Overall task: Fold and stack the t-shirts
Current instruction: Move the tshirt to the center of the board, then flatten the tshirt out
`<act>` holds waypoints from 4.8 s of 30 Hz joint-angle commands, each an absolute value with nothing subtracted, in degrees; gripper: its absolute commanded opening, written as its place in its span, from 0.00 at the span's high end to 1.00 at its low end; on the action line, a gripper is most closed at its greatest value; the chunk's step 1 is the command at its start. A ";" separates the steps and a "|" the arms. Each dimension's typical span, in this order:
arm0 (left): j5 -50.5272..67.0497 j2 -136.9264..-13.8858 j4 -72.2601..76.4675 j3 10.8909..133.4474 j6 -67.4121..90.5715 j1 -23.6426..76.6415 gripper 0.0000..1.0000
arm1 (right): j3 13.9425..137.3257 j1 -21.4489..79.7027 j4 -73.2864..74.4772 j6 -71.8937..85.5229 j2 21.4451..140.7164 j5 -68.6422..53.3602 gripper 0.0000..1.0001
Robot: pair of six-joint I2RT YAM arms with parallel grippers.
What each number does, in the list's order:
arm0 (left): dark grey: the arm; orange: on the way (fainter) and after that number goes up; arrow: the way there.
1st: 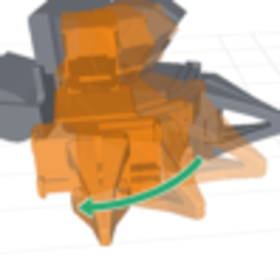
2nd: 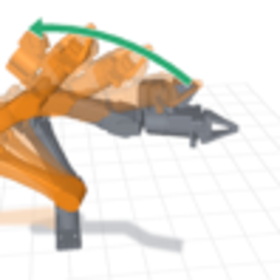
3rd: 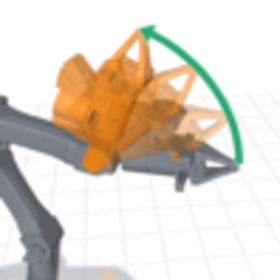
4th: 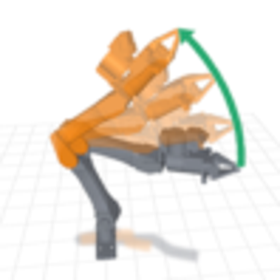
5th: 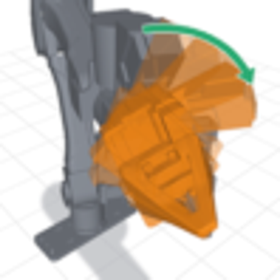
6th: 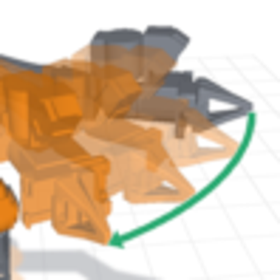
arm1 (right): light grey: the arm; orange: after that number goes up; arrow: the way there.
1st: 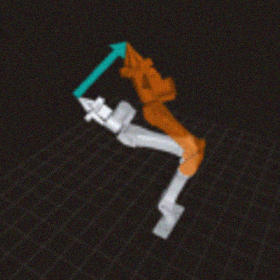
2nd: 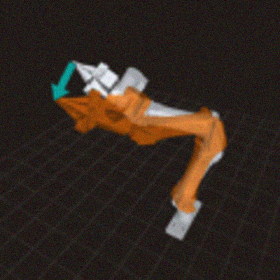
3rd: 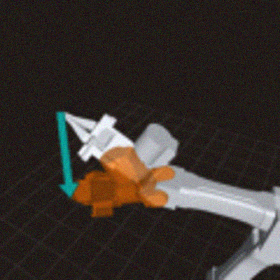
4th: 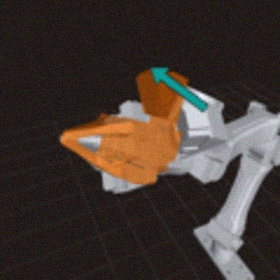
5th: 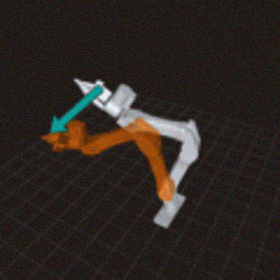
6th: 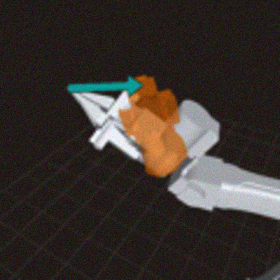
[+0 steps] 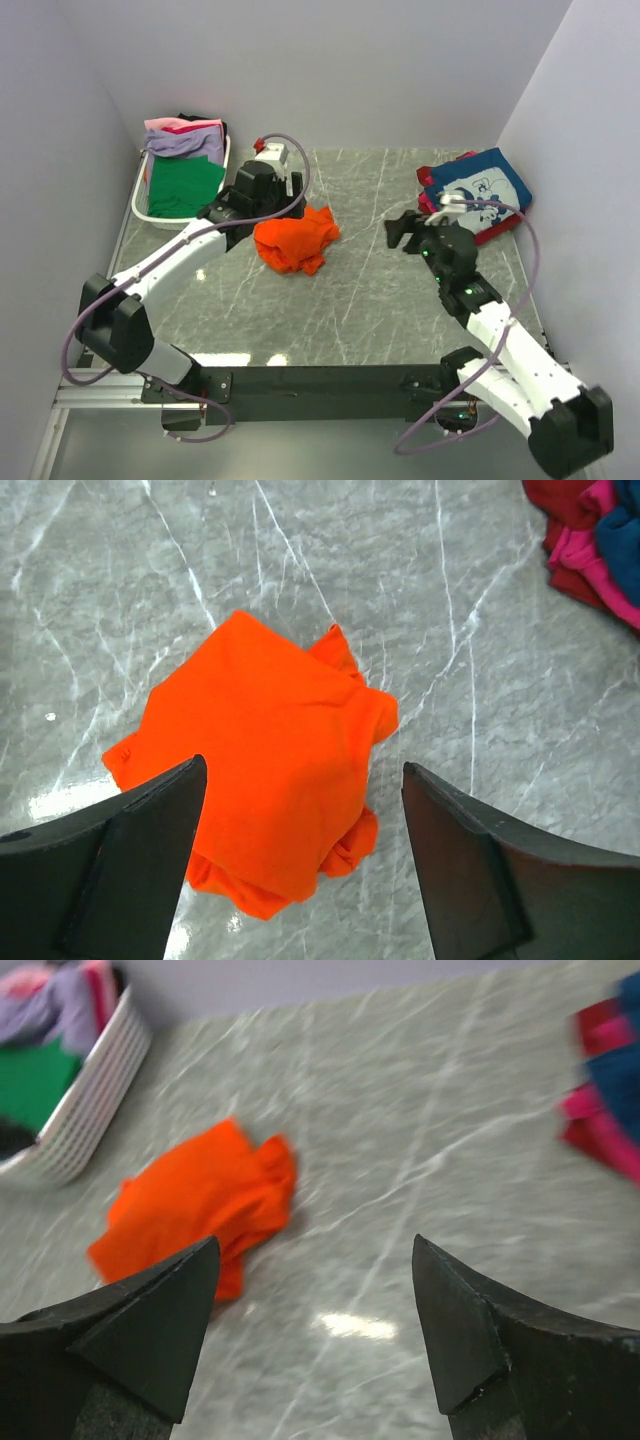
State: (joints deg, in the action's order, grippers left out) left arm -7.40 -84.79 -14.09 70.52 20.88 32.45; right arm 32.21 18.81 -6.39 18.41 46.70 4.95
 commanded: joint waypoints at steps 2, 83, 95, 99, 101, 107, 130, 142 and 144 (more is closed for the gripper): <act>-9.48 -77.44 -10.11 66.55 22.15 32.70 0.15 | 34.98 25.47 -12.21 21.17 53.33 1.41 0.18; -5.28 -56.78 -9.41 43.86 30.59 24.08 0.09 | 60.82 49.13 2.37 16.43 87.37 10.89 1.00; -1.32 -62.13 -5.63 45.44 30.15 24.43 0.09 | 56.78 47.64 8.70 14.94 69.53 20.56 1.00; -1.05 -66.78 -2.03 48.07 29.97 26.89 0.09 | 56.51 45.88 10.27 14.68 65.93 21.79 1.00; -1.32 -69.24 -1.50 50.17 29.36 29.61 0.10 | 56.51 45.27 11.77 14.68 65.04 24.16 1.00; 3.86 -74.53 2.46 54.66 30.14 31.64 0.10 | 54.32 42.02 15.38 15.38 57.23 28.03 1.00; 13.62 -96.85 10.37 71.01 34.72 43.68 0.11 | 55.11 38.94 17.49 13.89 51.24 29.88 1.00; 14.50 -104.85 7.65 76.82 34.72 46.76 0.33 | 52.30 38.15 17.14 13.71 48.69 31.03 1.00; 13.98 -105.12 6.34 77.08 34.45 46.67 0.48 | 51.60 37.79 16.88 13.80 48.69 31.03 1.00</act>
State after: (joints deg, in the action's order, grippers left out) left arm 12.95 -104.92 6.98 74.30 34.52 46.57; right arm 52.18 38.57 19.31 13.63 50.02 29.41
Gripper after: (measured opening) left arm 0.564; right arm 0.007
